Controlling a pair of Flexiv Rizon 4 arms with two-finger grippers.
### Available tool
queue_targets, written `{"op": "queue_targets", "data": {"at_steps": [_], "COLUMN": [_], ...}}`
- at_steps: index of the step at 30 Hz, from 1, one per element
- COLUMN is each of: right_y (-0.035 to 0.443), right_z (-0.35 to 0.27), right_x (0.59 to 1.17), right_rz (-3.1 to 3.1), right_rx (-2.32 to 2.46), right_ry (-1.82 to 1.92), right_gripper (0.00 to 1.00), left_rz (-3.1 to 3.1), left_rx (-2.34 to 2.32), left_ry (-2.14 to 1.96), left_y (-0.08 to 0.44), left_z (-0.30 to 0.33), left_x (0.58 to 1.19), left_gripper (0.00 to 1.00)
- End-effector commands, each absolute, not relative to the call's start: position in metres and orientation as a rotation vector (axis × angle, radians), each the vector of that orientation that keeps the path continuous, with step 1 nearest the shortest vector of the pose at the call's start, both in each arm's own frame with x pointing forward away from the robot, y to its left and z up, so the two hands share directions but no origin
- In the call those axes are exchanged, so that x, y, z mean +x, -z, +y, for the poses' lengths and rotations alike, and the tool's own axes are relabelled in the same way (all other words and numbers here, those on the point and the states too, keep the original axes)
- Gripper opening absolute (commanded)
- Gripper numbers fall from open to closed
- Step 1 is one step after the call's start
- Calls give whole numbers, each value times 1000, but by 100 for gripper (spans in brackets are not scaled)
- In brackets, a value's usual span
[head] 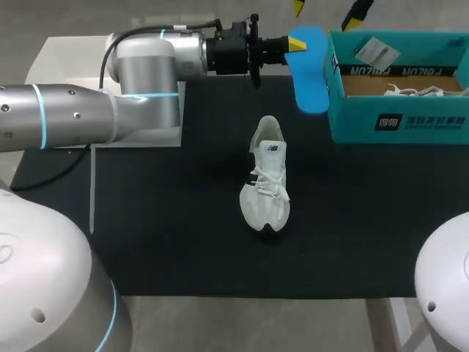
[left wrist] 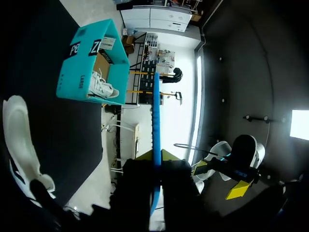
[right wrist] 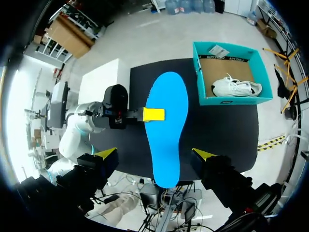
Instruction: Take the shoe out of the shoebox, open the shoe tongue, remove and reinsert the insole, then place the shoe into the shoebox
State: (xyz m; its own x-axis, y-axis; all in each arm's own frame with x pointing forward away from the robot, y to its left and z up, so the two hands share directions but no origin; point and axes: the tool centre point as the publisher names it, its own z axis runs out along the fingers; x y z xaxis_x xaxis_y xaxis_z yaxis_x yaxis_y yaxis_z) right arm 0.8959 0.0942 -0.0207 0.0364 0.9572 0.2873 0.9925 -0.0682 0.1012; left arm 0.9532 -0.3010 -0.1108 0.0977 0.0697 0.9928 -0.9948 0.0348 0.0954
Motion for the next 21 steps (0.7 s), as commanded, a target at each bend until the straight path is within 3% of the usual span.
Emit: {"op": "queue_targets", "data": {"at_steps": [1, 21], "right_y": [20, 25], "right_z": [98, 107], "right_x": [897, 899], "right_rz": [-2060, -2144], "right_rx": [-2236, -2266], "right_ry": [334, 200], "right_gripper": [100, 100], "left_rz": [-1111, -1094], "left_rx": [1175, 1177], "left_ry": [-1147, -1152], "left_y": [116, 114], "left_z": [-299, -292], "left_x": [959, 958], "left_gripper": [0, 0]}}
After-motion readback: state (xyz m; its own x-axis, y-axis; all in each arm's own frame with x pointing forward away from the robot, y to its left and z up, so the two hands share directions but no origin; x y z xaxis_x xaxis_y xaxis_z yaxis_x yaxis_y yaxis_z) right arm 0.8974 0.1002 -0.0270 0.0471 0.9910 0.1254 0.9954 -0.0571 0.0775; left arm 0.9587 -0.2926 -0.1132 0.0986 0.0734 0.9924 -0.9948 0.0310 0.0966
